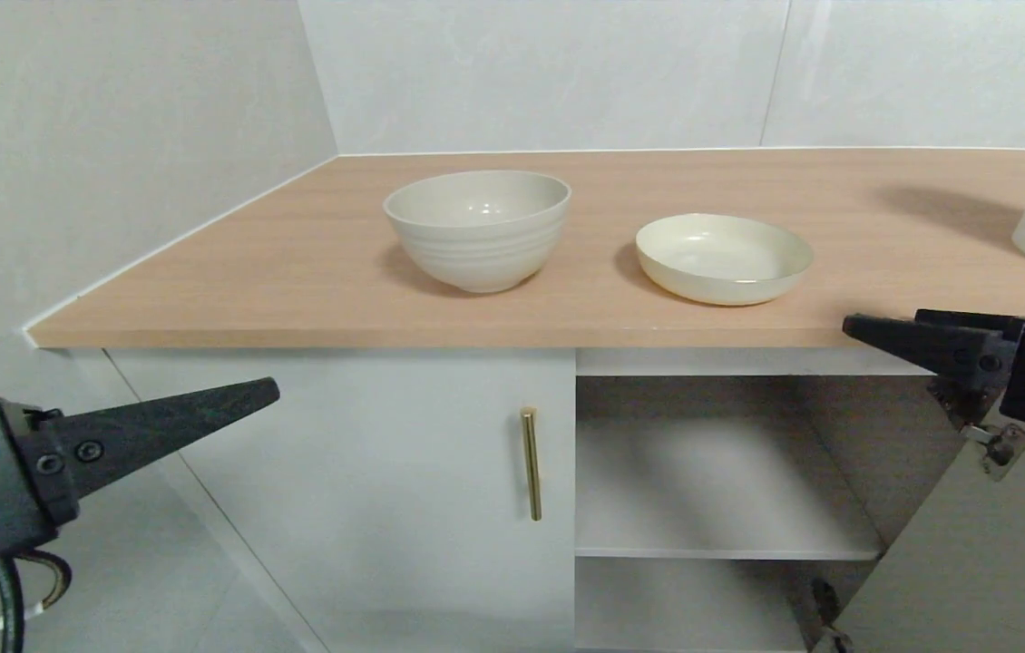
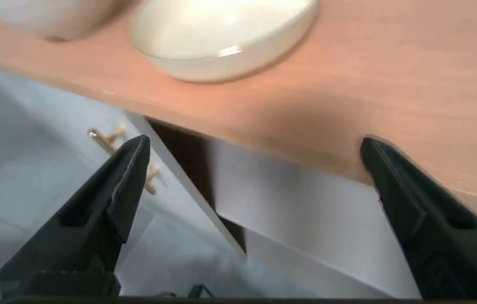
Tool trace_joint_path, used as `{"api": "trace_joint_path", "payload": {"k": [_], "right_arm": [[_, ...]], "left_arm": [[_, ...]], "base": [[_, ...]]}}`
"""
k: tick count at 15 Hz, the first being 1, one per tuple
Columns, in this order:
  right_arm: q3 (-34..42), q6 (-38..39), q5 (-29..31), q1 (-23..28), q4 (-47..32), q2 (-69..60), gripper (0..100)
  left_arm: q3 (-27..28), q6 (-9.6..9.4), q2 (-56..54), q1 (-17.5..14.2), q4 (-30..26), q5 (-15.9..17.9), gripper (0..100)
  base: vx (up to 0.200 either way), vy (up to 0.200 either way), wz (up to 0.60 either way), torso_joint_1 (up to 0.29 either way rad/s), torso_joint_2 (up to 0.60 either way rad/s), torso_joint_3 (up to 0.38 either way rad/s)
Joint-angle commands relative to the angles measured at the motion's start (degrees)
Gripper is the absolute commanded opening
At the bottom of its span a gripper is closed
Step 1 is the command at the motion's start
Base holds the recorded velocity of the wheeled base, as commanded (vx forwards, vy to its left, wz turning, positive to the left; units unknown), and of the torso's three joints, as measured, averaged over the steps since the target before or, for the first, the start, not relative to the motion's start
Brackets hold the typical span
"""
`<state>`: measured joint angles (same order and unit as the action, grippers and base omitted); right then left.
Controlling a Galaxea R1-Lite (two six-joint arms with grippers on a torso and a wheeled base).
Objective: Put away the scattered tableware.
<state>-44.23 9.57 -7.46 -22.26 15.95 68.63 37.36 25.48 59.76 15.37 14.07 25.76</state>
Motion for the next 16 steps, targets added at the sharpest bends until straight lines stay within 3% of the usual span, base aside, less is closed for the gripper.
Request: {"api": "trace_joint_path", "payload": {"k": [1, 13, 16], "right_arm": [[0.19, 0.1, -0.1, -0.06, -0.3, 0.19, 100], [0.81, 0.01, -0.19, -0.06, -0.21, 0.45, 100], [1.51, -1.48, -0.36, -0.06, -0.21, 0.8, 100]], "left_arm": [[-0.01, 0.01, 0.62, 0.01, 0.08, -0.09, 100], [0.34, 0.01, 2.03, 0.01, 0.26, -0.01, 100], [4.56, 0.1, 4.49, 0.01, 0.08, -0.18, 100]], "base": [[0.0, 0.0, 0.0, 0.1, -0.27, -0.325], [0.0, 0.0, 0.0, 0.162, -0.49, -0.3], [0.0, 0.0, 0.0, 0.163, -0.39, -0.225]]}}
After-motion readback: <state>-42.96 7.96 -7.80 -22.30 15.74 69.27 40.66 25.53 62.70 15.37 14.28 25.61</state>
